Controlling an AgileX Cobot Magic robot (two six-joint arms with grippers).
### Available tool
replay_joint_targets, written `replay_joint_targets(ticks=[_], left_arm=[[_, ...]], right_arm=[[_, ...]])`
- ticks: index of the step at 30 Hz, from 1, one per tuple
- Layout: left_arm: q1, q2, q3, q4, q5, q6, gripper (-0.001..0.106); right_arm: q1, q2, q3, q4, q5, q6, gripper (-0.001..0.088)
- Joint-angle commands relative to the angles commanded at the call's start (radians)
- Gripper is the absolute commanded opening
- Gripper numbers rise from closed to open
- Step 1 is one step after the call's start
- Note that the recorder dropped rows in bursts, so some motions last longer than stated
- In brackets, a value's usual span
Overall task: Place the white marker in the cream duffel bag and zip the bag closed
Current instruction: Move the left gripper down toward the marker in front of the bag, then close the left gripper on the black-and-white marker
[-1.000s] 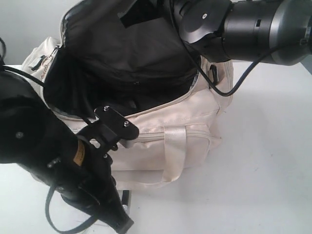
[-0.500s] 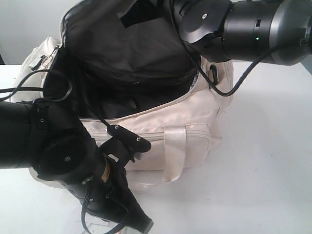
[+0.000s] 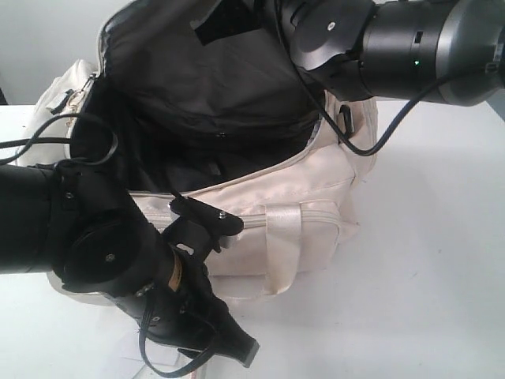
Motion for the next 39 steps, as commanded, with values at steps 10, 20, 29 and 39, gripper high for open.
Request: replay_joint_targets(ticks=[10,20,29,39], left_arm=[[0.000,0.022,-0.035,0.102,0.108,-0.247,0.042],[-0.020,0.081,-0.058,0.120,0.109,-0.338,0.042],[-0.069,0.127,-0.058,0.321,0.119,-0.604,0.042],[-0.069,0.148,-0.058,0.309,0.069,-0.758,0.042]], right_arm=[[0.000,0.000,0.000,0.000,0.000,0.000,0.0000],[0.000,0.000,0.000,0.000,0.000,0.000,0.0000],[0.000,0.000,0.000,0.000,-0.001,0.000,0.0000],[0.000,0.000,0.000,0.000,-0.001,0.000,0.0000]])
